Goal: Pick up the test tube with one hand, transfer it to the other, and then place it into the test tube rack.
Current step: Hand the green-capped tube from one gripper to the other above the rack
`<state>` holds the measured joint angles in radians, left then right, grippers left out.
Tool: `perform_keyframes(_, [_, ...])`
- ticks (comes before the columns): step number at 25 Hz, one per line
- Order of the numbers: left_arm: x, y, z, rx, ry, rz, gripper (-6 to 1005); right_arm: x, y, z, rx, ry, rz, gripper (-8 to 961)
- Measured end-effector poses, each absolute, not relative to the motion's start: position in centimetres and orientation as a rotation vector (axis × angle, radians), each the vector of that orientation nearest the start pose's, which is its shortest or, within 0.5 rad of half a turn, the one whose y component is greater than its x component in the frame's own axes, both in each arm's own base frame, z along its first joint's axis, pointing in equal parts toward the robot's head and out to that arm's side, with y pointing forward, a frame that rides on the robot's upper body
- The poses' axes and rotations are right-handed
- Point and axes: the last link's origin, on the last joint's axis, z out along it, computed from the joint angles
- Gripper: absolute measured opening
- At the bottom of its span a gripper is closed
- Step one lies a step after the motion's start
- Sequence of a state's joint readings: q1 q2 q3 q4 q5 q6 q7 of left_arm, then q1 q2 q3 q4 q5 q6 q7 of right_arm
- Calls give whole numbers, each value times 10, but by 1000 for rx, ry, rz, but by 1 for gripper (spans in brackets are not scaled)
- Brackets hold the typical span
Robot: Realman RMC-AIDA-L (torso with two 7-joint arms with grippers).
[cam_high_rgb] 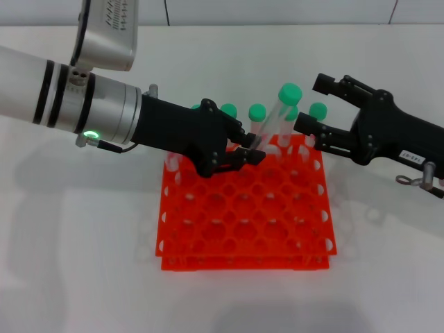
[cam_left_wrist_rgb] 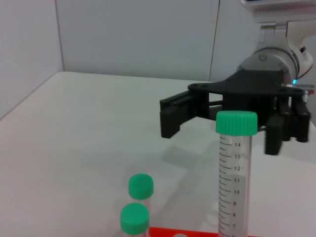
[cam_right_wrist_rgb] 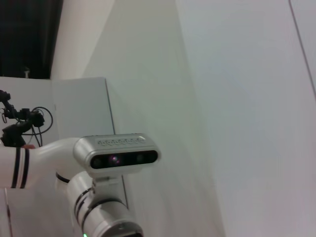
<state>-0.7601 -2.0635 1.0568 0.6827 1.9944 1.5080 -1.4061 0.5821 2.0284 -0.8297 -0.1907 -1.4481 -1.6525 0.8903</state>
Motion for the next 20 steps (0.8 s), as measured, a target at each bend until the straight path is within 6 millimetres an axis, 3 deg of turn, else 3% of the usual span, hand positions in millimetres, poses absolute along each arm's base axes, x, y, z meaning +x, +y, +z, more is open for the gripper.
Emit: perform_keyframes(20, [-172, 365, -45, -3075, -123, -394, 307, 227, 310, -24, -2394, 361, 1386, 798])
